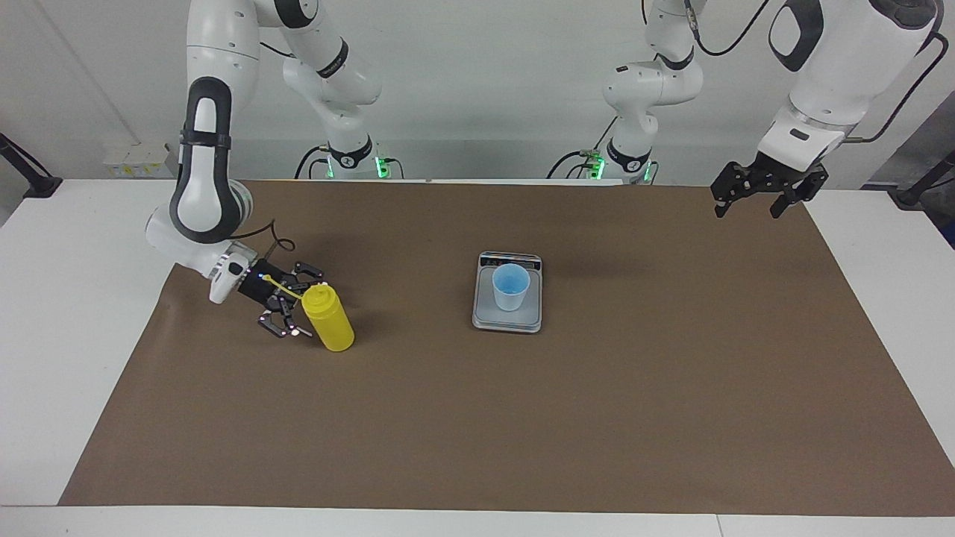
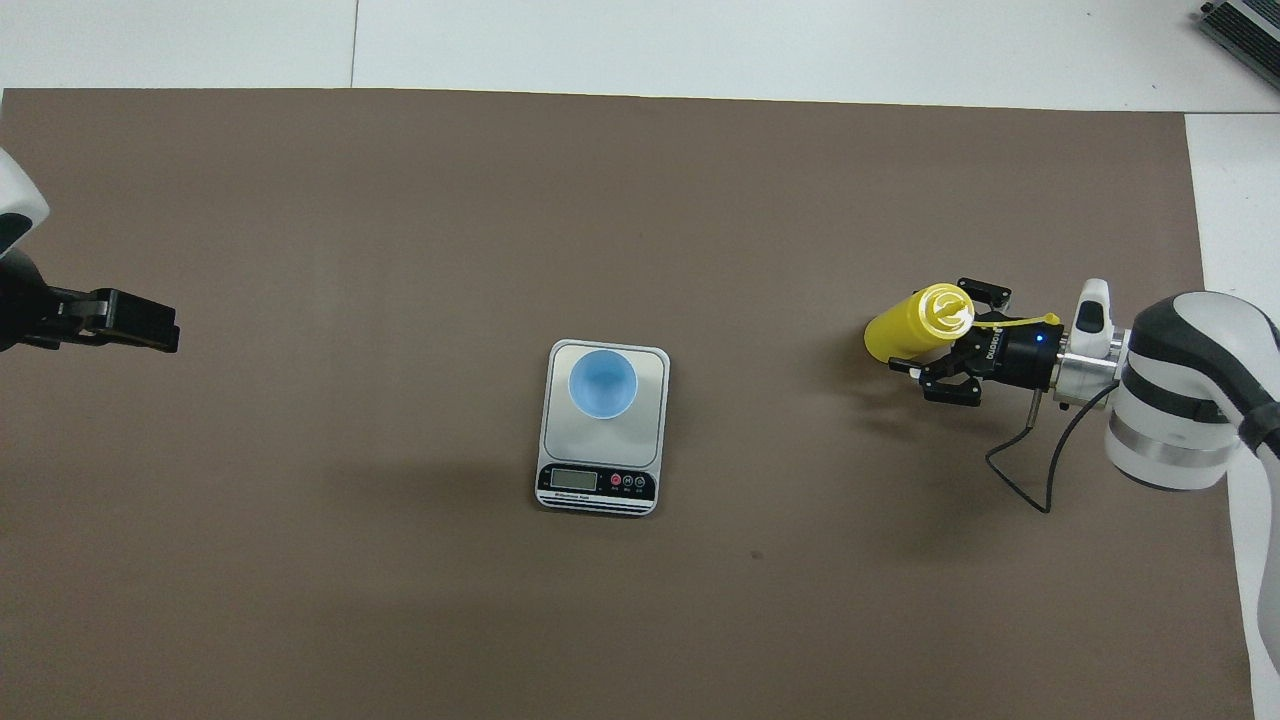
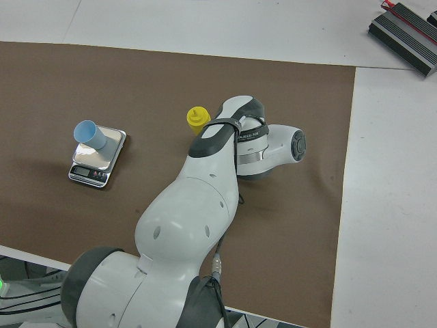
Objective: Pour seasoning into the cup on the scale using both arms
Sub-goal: 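Set the bottle down and open the right gripper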
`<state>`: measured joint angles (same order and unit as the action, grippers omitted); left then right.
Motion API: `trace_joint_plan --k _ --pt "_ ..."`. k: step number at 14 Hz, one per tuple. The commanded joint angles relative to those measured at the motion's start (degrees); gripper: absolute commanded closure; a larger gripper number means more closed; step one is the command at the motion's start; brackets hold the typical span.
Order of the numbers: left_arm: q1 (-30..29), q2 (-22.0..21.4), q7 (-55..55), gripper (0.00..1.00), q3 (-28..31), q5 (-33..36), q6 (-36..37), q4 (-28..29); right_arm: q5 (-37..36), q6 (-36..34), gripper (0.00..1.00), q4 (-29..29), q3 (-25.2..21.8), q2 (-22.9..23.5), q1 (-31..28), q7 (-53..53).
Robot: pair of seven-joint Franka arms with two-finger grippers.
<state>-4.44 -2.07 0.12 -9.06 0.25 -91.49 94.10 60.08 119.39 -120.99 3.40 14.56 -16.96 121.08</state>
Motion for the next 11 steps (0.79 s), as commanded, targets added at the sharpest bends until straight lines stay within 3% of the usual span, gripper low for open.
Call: trace_joint_plan --k 1,3,8,11 --pt "-0.04 -1.62 -0.03 0.00 0.18 0.19 -1.06 1.96 -11.25 -0.47 0.00 1.01 0.12 -4.97 -0.70 -8.28" --pt "-0.04 -1.70 0.14 0.00 0.18 0.19 -0.97 1.87 -18.65 -0.47 0.00 3.03 0.21 -7.70 -0.01 -15.58" --pt "-0.04 -1.71 0.05 0.00 0.27 0.19 -1.06 1.87 -25.96 -0.47 0.00 4.89 0.64 -11.04 0.61 -23.68" --pt "-0.04 -1.71 -0.03 0.00 0.27 0.19 -0.97 1.87 -35.27 -0.91 0.00 5.59 2.39 -14.38 0.70 -34.20"
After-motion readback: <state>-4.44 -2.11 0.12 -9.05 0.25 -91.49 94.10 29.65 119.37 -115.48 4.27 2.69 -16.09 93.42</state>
